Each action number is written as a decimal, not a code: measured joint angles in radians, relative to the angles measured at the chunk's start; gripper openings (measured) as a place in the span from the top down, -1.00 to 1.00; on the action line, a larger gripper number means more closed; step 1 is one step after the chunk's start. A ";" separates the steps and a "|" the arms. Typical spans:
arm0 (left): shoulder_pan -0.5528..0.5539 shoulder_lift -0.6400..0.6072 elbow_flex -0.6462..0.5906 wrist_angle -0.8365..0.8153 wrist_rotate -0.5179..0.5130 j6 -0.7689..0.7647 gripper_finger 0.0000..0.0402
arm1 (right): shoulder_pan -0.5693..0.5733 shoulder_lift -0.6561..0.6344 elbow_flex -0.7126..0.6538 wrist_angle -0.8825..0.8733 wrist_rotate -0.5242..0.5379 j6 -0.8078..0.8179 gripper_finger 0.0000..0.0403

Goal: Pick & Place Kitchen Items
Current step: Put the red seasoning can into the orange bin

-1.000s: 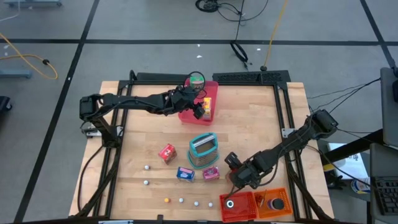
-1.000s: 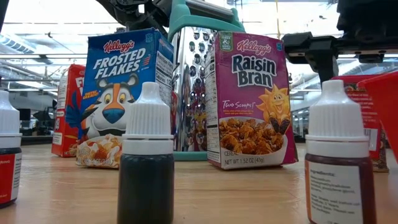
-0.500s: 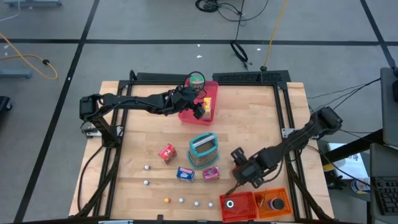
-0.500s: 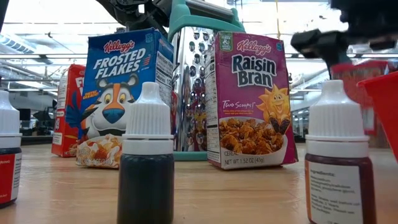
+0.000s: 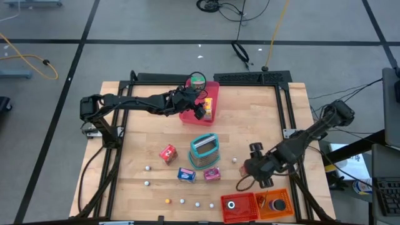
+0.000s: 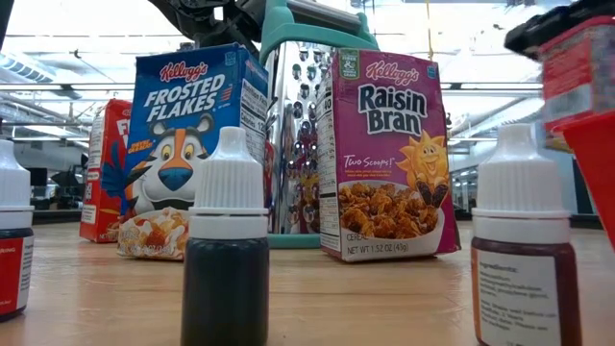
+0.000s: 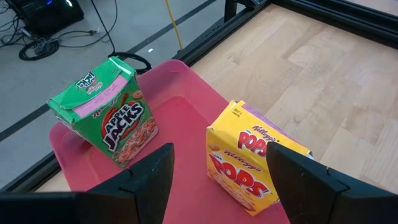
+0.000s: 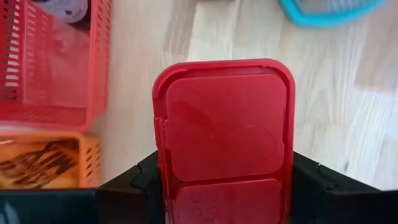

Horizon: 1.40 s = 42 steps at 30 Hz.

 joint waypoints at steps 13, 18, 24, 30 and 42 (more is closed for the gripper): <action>0.000 0.000 0.000 0.000 0.000 -0.001 -0.28 | 0.220 -0.055 0.000 -0.086 0.004 0.431 -0.01; 0.000 0.000 0.000 0.000 0.000 0.000 -0.28 | 0.285 -0.055 0.000 -0.110 0.005 0.570 -0.01; -0.001 0.000 0.000 0.000 0.000 0.000 -0.28 | 0.361 -0.056 0.000 -0.115 0.004 0.725 -0.01; -0.001 0.000 0.000 0.000 0.000 -0.001 -0.28 | 0.445 -0.055 0.000 -0.122 0.001 0.859 -0.01; -0.007 0.000 0.000 0.000 0.000 -0.001 -0.28 | 0.581 -0.053 -0.004 -0.100 0.003 1.108 -0.01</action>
